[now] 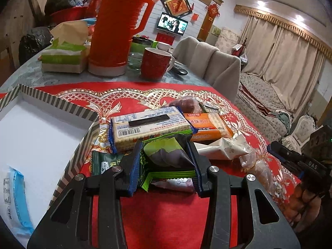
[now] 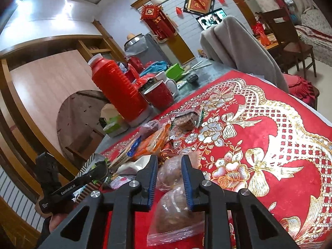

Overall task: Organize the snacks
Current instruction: 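Carry both packets over the white tray and open both grippers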

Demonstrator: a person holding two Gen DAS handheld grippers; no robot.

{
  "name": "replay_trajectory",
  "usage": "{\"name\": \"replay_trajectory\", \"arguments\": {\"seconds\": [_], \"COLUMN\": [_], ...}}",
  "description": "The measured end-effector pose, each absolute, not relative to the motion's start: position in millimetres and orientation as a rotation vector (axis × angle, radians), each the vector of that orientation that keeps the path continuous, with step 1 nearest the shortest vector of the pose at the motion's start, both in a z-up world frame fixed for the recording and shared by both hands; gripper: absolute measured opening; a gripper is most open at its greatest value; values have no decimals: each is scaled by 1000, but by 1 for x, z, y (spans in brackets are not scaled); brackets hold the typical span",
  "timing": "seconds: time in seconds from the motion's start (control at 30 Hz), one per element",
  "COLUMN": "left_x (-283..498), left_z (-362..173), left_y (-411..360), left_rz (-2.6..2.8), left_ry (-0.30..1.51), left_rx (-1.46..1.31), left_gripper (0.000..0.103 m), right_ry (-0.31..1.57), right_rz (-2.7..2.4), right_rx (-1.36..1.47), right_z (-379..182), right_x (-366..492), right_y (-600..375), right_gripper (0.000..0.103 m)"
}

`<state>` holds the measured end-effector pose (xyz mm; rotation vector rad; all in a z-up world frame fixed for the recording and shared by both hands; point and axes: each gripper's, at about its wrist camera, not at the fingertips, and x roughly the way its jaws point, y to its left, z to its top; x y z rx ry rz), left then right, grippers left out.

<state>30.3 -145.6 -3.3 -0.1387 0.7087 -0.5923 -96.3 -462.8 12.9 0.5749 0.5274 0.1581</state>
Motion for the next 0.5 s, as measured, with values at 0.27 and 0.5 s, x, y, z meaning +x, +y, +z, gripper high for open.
{"name": "replay_trajectory", "arguments": {"seconds": [0.27, 0.5], "left_x": [33, 32], "left_z": [-5, -4], "left_y": [-139, -140], "left_rz": [-588, -600], "left_ry": [725, 725], "left_rx": [-173, -174], "left_gripper": [41, 41], "right_ry": [549, 770], "right_rz": [99, 135], "right_rx": [469, 192], "right_z": [19, 9], "right_x": [-111, -90], "right_y": [-458, -423], "right_gripper": [68, 76]}}
